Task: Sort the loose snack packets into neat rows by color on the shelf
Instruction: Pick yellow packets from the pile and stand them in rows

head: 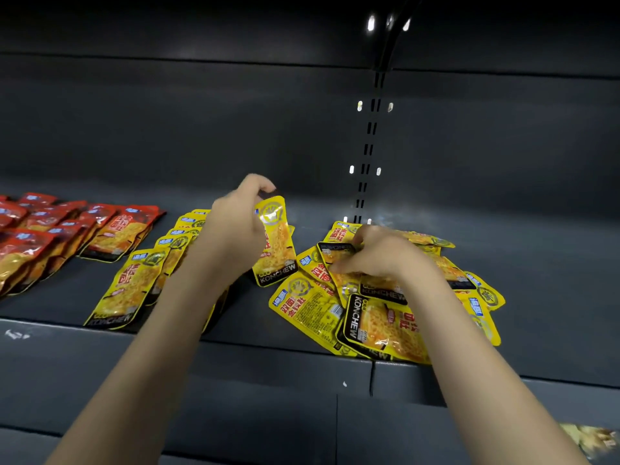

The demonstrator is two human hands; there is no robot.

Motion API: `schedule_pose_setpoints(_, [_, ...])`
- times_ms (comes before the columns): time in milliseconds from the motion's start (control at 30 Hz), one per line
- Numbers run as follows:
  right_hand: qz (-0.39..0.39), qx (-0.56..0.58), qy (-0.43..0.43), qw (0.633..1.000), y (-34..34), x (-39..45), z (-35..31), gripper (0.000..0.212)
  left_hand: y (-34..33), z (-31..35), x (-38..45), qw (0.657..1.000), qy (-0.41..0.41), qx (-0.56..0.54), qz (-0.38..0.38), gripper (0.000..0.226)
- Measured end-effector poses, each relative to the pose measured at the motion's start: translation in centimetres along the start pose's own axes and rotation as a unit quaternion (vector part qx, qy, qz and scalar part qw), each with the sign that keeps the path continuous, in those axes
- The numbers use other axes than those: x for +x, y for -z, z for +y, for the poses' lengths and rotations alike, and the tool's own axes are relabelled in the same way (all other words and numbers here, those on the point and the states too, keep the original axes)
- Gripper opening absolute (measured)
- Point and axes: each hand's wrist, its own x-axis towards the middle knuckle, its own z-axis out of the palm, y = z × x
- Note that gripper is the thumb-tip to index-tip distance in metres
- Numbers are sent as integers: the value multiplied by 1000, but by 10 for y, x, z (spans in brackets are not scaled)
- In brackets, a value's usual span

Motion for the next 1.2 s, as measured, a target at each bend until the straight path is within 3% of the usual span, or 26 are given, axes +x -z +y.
schedule_pose_setpoints(67, [-46, -26, -17, 998, 4, 4, -5, 68, 2, -3, -11, 999, 8, -34, 15, 50])
schedule_pose_setpoints(167, [-75, -44, -23, 996, 8, 8, -10, 55, -2, -11, -18, 995, 40, -84, 36, 49])
schedule_pose_setpoints(300, [-103, -84, -35, 991, 9, 14, -10, 86, -15, -19, -18, 990, 69, -120, 10, 38])
schedule_pose_setpoints(400, [-116, -82, -46, 989, 9, 18, -9, 94, -21, -22, -15, 994, 57, -94, -3, 15])
schedule_pose_setpoints(467, [-120, -72, -50, 989, 9, 18, -8, 94, -23, -24, -14, 996, 57, -75, -11, 30])
schedule_pose_setpoints(567, [-113, -57, -44, 991, 10, 14, -7, 87, -28, -31, -15, 993, 75, -86, -39, 29])
schedule_pose_setpoints(800, [24, 102, 2, 994, 2, 11, -15, 45, -27, -36, -15, 979, 115, -163, 32, 18])
schedule_pose_setpoints(900, [81, 231, 17, 969, -5, 9, -23, 28, -22, -42, -17, 959, 142, -238, 59, 23])
schedule_pose_setpoints(967, [77, 330, -1, 941, -9, 5, -29, 23, -14, -45, -17, 948, 151, -269, 77, 25])
schedule_pose_setpoints(1100, [19, 520, 9, 854, -19, -6, -42, 45, 5, -46, -19, 943, 145, -287, 90, 24])
schedule_pose_setpoints(1200, [23, 493, 41, 869, -29, -6, -45, 62, 14, -50, -17, 937, 147, -304, 92, 29])
